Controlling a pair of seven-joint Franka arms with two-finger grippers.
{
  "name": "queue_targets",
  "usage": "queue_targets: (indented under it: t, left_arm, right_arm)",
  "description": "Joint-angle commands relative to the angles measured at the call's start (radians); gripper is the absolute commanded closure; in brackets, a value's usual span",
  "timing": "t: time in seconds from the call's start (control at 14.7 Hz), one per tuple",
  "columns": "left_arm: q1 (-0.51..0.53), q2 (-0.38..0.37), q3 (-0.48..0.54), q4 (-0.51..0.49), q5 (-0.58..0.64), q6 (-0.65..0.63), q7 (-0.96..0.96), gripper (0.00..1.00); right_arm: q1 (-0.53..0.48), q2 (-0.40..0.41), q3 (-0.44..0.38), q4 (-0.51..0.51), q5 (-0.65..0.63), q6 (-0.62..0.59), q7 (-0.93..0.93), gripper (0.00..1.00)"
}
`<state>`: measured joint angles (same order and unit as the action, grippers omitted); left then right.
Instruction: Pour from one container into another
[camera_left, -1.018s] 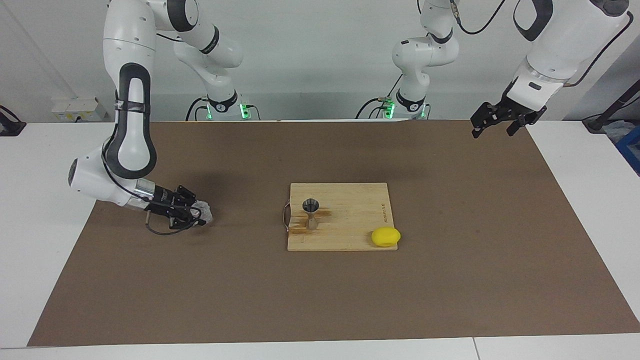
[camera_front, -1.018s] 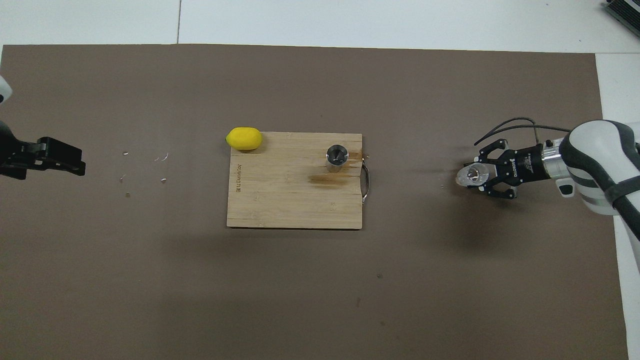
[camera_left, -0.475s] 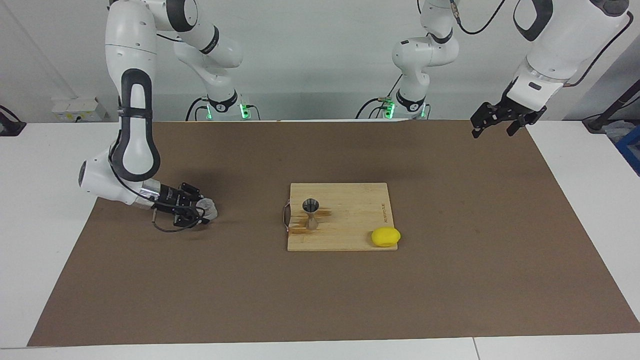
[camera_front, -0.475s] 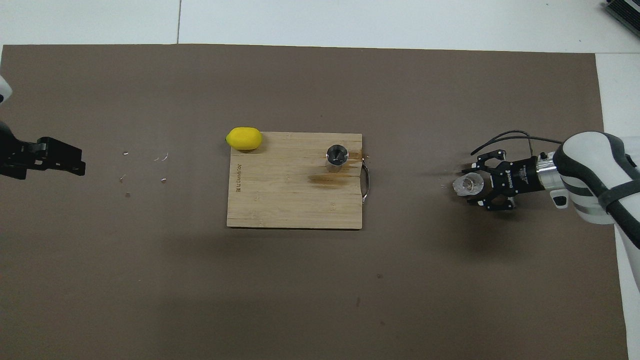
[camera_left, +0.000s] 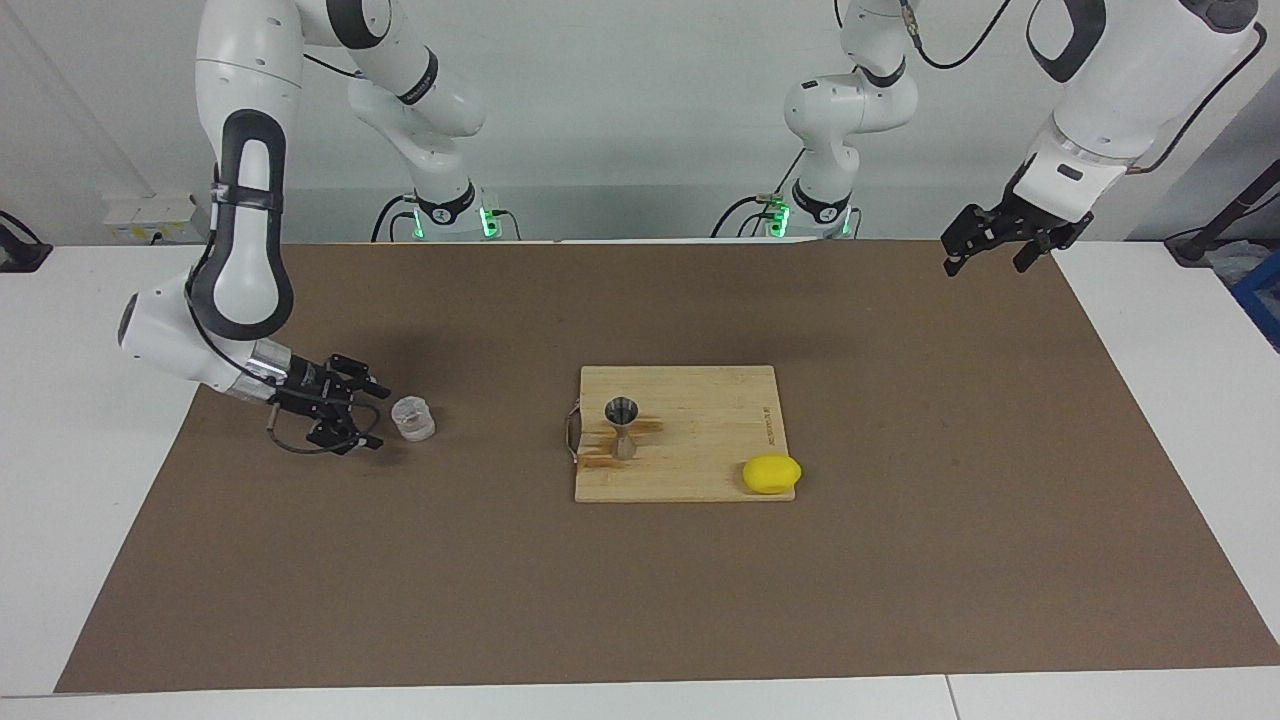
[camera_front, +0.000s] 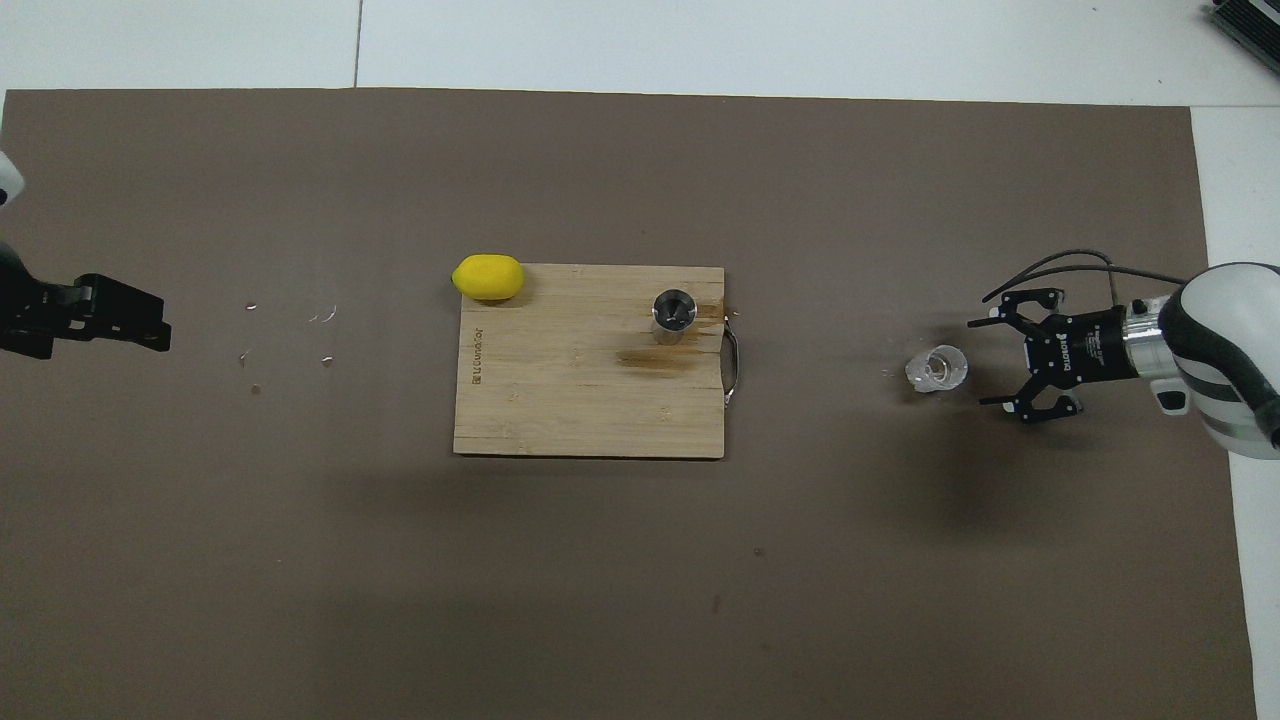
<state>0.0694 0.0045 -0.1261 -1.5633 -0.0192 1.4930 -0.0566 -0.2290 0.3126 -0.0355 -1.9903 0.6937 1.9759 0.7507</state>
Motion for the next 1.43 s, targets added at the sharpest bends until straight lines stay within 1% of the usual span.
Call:
queue_targets:
  t: [0.0,0.2,0.41,0.48,0.54,0.75,0.88,1.02,1.22,1.36]
  left_arm:
    - [-0.006,-0.027,0.006,-0.03,0.013,0.004,0.006,0.0]
    - [-0.005,-0.027,0.006,-0.03,0.013,0.004,0.006,0.0]
    - [-0.006,-0.027,0.006,-0.03,0.013,0.004,0.006,0.0]
    - [-0.006,-0.027,0.006,-0.03,0.013,0.004,0.006,0.0]
    - [-0.005,-0.027,0.006,-0.03,0.013,0.004,0.006,0.0]
    - [-0.006,-0.027,0.006,-0.03,0.013,0.004,0.006,0.0]
    - [-0.006,-0.027,0.006,-0.03,0.013,0.004,0.006,0.0]
    - [-0.006,-0.027,0.006,-0.03,0.013,0.004,0.006,0.0]
    - [-0.006,-0.027,0.006,-0.03,0.013,0.004,0.006,0.0]
    - [-0.005,-0.029,0.006,-0.03,0.013,0.004,0.006,0.0]
  right_arm:
    - [0.017,-0.107,0.008,-0.07,-0.106,-0.002,-0.101,0.0]
    - [0.072,-0.142,0.009,-0.062,-0.276,-0.011,-0.134,0.0]
    - [0.163,-0.155,0.009,-0.053,-0.414,-0.006,-0.148,0.0]
    - [0.201,-0.155,0.014,-0.045,-0.471,0.003,-0.187,0.0]
    - [0.233,-0.156,0.013,-0.044,-0.5,0.003,-0.211,0.0]
    - [0.284,-0.174,0.016,-0.035,-0.523,0.005,-0.278,0.0]
    - [0.309,-0.208,0.014,-0.027,-0.548,0.006,-0.318,0.0]
    - [0.31,-0.253,0.019,-0.01,-0.617,0.0,-0.361,0.0]
    - [0.304,-0.302,0.016,0.05,-0.641,-0.034,-0.372,0.0]
    - [0.295,-0.302,0.016,0.154,-0.68,-0.115,-0.372,0.0]
